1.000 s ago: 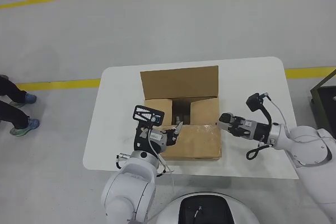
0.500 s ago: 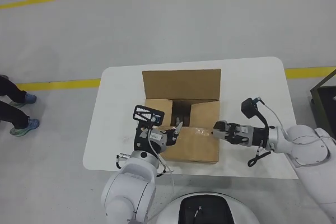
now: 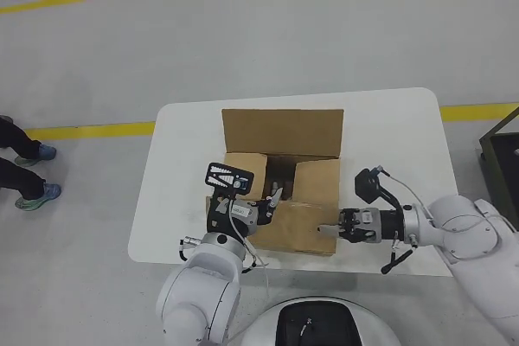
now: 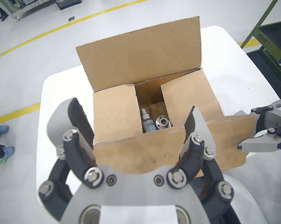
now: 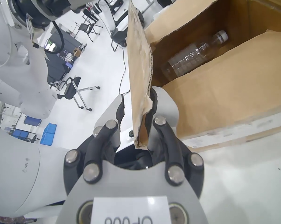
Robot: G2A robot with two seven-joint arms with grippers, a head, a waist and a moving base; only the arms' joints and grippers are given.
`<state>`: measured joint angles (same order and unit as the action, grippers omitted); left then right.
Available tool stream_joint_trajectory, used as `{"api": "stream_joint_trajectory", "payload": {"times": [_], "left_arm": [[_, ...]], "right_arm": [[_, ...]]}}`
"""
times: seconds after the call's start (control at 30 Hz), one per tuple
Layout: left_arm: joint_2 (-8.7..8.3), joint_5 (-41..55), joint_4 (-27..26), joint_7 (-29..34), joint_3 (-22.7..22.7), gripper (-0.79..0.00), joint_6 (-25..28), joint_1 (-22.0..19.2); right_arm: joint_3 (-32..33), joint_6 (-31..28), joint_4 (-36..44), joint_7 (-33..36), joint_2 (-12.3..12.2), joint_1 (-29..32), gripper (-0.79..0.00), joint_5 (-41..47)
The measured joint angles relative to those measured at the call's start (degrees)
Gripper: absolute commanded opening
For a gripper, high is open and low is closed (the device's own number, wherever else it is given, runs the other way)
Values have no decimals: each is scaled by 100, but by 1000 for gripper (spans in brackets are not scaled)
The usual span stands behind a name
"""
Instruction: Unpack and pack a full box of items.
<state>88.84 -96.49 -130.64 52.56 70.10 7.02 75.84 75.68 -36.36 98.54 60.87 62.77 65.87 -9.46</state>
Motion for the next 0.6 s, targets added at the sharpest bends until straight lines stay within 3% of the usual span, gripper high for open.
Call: {"api": "stream_joint_trajectory", "payload": {"times": [0.17,0.37,0.6], "left_arm": [[0,0,0,0,0,0,0,0],[0,0,0,-1,0,0,-1,1],[-10,225,-103,-167,86,0,-67,-94]], "right_arm": [[-203,32,43,-360,10,-97,-785,-597],[3,-42,98,-1176,-11,-194,-785,-1338],[231,-598,462,-2145,-54,-68,-785,-2481]]}}
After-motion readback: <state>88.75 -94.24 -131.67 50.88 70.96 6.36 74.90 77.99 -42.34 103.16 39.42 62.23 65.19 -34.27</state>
